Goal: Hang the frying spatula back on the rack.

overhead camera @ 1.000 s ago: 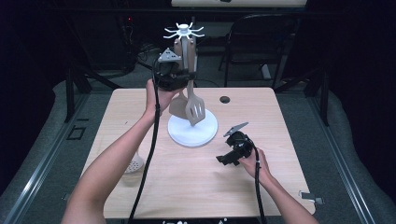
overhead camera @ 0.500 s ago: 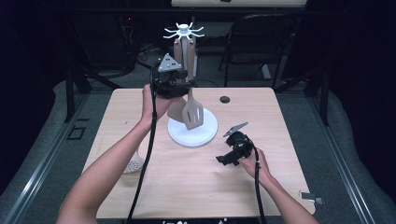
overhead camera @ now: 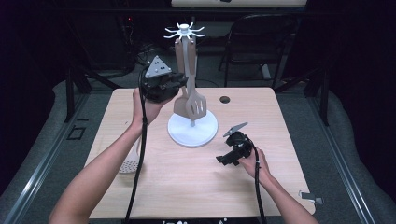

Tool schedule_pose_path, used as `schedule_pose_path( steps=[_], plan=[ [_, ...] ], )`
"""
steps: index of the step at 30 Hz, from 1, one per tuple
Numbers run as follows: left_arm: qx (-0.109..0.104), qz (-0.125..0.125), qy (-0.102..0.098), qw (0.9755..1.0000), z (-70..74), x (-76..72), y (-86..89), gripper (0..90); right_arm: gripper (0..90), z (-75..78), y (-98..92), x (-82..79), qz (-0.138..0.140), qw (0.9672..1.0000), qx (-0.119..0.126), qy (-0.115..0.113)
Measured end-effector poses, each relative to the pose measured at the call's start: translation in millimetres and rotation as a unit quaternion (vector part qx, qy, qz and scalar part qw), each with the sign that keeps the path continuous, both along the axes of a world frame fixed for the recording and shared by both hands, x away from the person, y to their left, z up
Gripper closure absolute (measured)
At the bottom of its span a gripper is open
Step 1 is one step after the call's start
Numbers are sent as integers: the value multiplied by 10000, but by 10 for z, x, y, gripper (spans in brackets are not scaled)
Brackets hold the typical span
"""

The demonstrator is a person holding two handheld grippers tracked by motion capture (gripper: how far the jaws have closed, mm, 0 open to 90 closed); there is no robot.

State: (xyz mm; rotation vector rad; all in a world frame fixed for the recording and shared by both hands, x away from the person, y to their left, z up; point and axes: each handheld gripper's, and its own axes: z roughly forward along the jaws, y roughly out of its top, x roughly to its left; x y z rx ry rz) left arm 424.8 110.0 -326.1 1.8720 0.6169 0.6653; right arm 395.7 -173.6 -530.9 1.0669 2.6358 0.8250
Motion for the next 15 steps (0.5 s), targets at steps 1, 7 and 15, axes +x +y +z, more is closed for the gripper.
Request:
schedule_pose_path(
  steps=[1, 7, 15],
  plan=[
    [11, 8, -14, 10000, 7, 2, 14, 820, 60, -2, 2, -1, -12, 10000, 0, -6],
    [-8, 162, -117, 9998, 70, 18, 121, 896, 63, -15, -7, 7, -10, 10000, -17, -46],
    [-33, 295, -200, 9994, 169, 20, 204, 898, 65, -7, 25, 4, 11, 10000, -79, -5]
  ],
)
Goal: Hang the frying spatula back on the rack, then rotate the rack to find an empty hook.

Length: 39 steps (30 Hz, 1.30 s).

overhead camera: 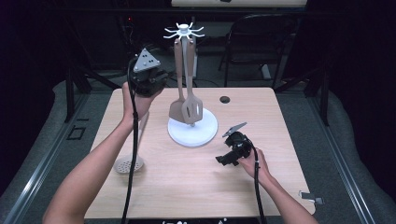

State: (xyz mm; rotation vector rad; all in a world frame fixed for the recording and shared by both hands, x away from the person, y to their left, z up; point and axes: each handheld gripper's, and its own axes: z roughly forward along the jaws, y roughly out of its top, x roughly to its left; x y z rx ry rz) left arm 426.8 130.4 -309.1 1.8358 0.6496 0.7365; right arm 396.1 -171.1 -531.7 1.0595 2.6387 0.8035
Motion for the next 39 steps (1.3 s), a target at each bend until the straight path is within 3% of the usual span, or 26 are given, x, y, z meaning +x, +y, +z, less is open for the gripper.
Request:
schedule_pose_path(
  steps=[14, 16, 20, 30, 35, 39],
  plan=[
    [-133, 306, -273, 9991, 295, 80, 119, 899, 67, -13, 9, -2, -1, 10000, 82, 29],
    [-148, 361, -288, 9988, 354, 109, 132, 899, 67, -8, -8, 7, 49, 10000, -38, 29],
    [-176, 454, -340, 9982, 426, 167, 135, 899, 69, -1, -10, 7, 0, 10000, -33, 48],
    [-211, 442, -349, 9982, 476, 258, 77, 899, 70, -7, -10, 12, 46, 10000, -65, 54],
    [-215, 473, -404, 9978, 532, 287, 36, 899, 71, -22, 7, 2, 23, 9999, 108, 40],
    [-171, 539, -373, 9977, 550, 338, 28, 899, 71, -19, -6, 8, 54, 10000, 12, -7]
  ],
)
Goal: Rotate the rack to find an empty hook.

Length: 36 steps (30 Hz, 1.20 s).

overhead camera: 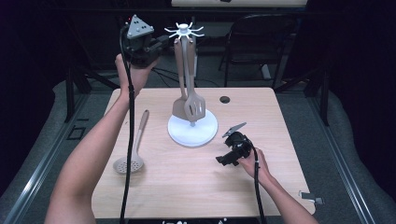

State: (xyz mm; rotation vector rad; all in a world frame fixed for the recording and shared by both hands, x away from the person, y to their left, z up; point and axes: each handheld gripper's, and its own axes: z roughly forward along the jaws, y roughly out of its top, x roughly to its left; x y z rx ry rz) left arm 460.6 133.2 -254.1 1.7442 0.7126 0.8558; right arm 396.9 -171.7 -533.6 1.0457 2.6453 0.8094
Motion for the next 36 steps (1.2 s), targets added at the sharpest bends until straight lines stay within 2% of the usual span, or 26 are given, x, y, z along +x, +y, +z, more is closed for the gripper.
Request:
schedule_pose_path(
  steps=[5, 6, 9, 10, 17, 21, 23, 26, 29, 30, 36],
  plan=[
    [-4, 73, 19, 10000, 8, 45, -10, 899, 72, 15, -6, 0, 26, 10000, -90, -5],
    [-6, 81, 26, 10000, 8, 53, -9, 899, 72, 11, 5, -13, -71, 10000, -63, -28],
    [-14, 121, 24, 9999, 3, 92, -1, 900, 72, 13, 4, -6, -14, 10000, -74, 9],
    [-6, 127, 39, 9999, 1, 106, 4, 899, 72, -2, 14, -13, -67, 10000, 53, 1],
    [-89, 172, 93, 9998, -21, 160, 49, 899, 72, 0, 13, -13, -60, 10000, 0, 0],
    [-99, 105, 43, 9999, -31, 97, 76, 899, 72, 5, 4, -6, -29, 10000, -63, 21],
    [-116, 56, 17, 9999, -38, 48, 86, 899, 72, 19, -3, -1, -18, 9998, -191, 11],
    [-139, -38, -27, 9999, -59, -33, 101, 899, 73, 10, 7, -4, 12, 9999, -98, 48],
    [-149, -107, -52, 9998, -80, -99, 107, 899, 73, 26, 8, -8, -24, 9998, -192, 24],
    [-142, -142, -57, 9998, -85, -125, 107, 899, 73, 15, 12, -6, 3, 9999, -107, 71],
    [-57, -351, -121, 9993, -75, -231, 63, 899, 74, 10, 22, -4, 2, 9999, -111, 59]
  ],
)
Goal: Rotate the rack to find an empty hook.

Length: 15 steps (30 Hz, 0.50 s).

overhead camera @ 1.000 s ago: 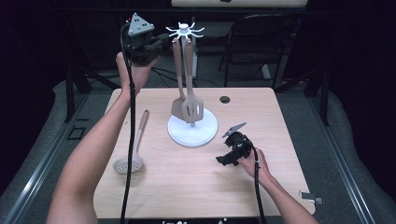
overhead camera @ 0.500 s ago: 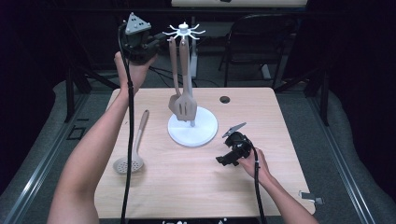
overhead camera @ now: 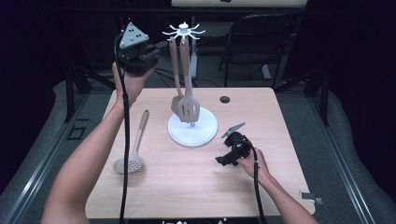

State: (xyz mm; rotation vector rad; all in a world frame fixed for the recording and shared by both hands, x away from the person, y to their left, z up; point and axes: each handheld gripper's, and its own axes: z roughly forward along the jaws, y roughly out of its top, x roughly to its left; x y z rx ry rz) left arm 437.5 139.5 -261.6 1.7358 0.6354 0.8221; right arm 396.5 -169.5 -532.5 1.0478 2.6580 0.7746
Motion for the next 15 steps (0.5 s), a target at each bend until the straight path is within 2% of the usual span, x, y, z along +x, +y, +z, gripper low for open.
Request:
schedule_pose_path(
  steps=[2, 6, 11, 15],
  plan=[
    [37, -26, -41, 10000, 22, -17, -28, 899, 74, -10, 4, 2, -5, 10000, 49, -3],
    [124, -25, -38, 9999, 53, 10, -80, 899, 74, -6, 7, 0, 1, 10000, -15, 22],
    [72, 37, 14, 10000, 69, 75, -85, 899, 74, -7, -4, 0, -19, 10000, -3, 16],
    [126, 89, 9, 9999, 76, 103, -91, 899, 74, -11, -14, 3, -5, 10000, 11, 15]
  ],
)
